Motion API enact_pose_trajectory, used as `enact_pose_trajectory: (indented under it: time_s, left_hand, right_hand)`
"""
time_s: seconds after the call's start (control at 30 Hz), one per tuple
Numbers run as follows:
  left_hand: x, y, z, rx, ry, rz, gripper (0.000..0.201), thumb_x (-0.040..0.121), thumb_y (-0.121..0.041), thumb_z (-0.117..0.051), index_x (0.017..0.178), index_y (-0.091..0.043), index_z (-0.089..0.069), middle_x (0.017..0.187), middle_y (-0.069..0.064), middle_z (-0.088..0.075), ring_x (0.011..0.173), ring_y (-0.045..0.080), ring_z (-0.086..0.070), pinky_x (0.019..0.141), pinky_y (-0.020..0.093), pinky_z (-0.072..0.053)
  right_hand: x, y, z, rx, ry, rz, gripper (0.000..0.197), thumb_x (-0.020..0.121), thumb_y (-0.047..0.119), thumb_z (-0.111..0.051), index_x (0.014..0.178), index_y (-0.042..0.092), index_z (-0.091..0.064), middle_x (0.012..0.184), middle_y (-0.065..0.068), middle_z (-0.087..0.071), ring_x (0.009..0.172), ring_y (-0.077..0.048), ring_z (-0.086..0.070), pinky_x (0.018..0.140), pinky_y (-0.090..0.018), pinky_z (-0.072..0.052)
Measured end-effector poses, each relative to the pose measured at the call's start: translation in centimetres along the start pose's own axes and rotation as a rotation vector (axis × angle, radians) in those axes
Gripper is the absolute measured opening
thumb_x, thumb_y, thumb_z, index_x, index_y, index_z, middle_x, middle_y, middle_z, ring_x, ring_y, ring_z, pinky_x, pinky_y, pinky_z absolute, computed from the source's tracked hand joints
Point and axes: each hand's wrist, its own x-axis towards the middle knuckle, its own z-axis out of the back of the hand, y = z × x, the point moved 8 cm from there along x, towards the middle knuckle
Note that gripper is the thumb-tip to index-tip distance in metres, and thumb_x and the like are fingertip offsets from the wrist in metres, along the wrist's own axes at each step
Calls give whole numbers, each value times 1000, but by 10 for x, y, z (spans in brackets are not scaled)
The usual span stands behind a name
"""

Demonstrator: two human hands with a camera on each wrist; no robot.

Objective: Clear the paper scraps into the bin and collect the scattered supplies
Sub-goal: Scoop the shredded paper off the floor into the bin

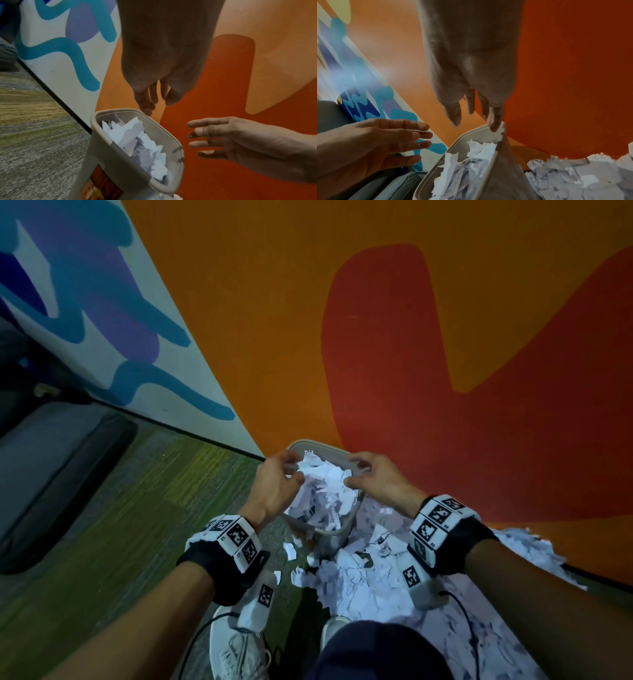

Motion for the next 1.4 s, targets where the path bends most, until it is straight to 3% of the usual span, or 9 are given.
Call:
enact_pose_trajectory:
  time_s: [0.17, 0.27, 0.5, 0.7, 0.83, 1.0, 1.2, 1.3, 1.4]
  left_hand:
    - [-20, -34, -45, -55, 113, -97, 16, 94, -9, -57, 105, -17, -67, 101, -1, -70, 85, 16, -69, 73, 42, -61]
    - [-32, -39, -94, -41, 238, -130, 19, 94, -7, -54, 105, -17, -67, 100, -3, -70, 85, 14, -69, 64, 29, -59]
    - [-31, -5, -208, 10, 453, -64, 30, 93, -8, -56, 121, -10, -64, 114, 12, -68, 99, 27, -67, 80, 35, -54]
    - [-5, 52, -267, 110, 537, -7, 41, 94, -9, -62, 134, -8, -54, 124, 6, -59, 112, 20, -59, 86, 19, -47]
    - [17, 77, -297, 54, 528, -5, 76, 88, -8, -72, 152, -15, -31, 148, 6, -37, 134, 20, -41, 97, 20, -41]
    - [54, 113, -338, 203, 548, -60, 120, 78, -25, -83, 148, -58, 8, 163, 0, 25, 152, 30, 10, 119, 54, -24]
    - [73, 127, -363, 487, 584, 1, 125, 76, -11, -76, 144, -61, 17, 154, -2, 42, 146, 42, 24, 118, 63, -9]
    - [77, 138, -371, 507, 582, -21, 112, 79, -12, -71, 146, -60, 5, 159, -2, 31, 147, 45, 16, 115, 68, -13]
    - [78, 147, -368, 577, 517, 18, 63, 86, -48, -50, 144, -51, -26, 157, 0, -16, 141, 42, -22, 106, 63, -29]
  right_hand:
    - [-26, -25, 30, 25, -25, 6, 43, 86, 23, -75, 126, 19, -62, 118, 2, -62, 108, -13, -60, 87, -27, -53]
    - [-39, -60, 39, -10, -9, -18, 47, 86, 21, -74, 130, 16, -60, 128, -1, -60, 120, -16, -56, 99, -35, -49]
    - [-41, -170, 28, -77, 39, -152, 47, 84, 27, -77, 127, 21, -59, 128, -7, -56, 108, -23, -61, 90, -39, -51]
    - [-22, -249, 9, -32, 79, -317, 58, 83, 20, -79, 134, 17, -52, 136, -18, -53, 119, -31, -58, 86, -35, -50]
    - [10, -273, 2, -267, 16, -309, 90, 78, 32, -81, 151, 20, -31, 154, -15, -28, 140, -35, -31, 108, -42, -38]
    - [44, -298, -16, -541, 86, -347, 118, 72, 49, -82, 155, 37, 1, 163, -9, 10, 147, -47, 1, 110, -66, -28]
    - [63, -318, -42, -673, 122, -402, 111, 84, 35, -73, 152, 42, 15, 162, -16, 17, 144, -55, -5, 105, -71, -32]
    - [63, -321, -48, -653, 59, -326, 99, 81, 33, -76, 154, 33, -10, 158, -20, -1, 137, -57, -21, 102, -62, -40]
    - [64, -319, -39, -554, 11, -295, 65, 79, 17, -72, 135, 23, -39, 135, -15, -30, 120, -48, -45, 94, -50, -48]
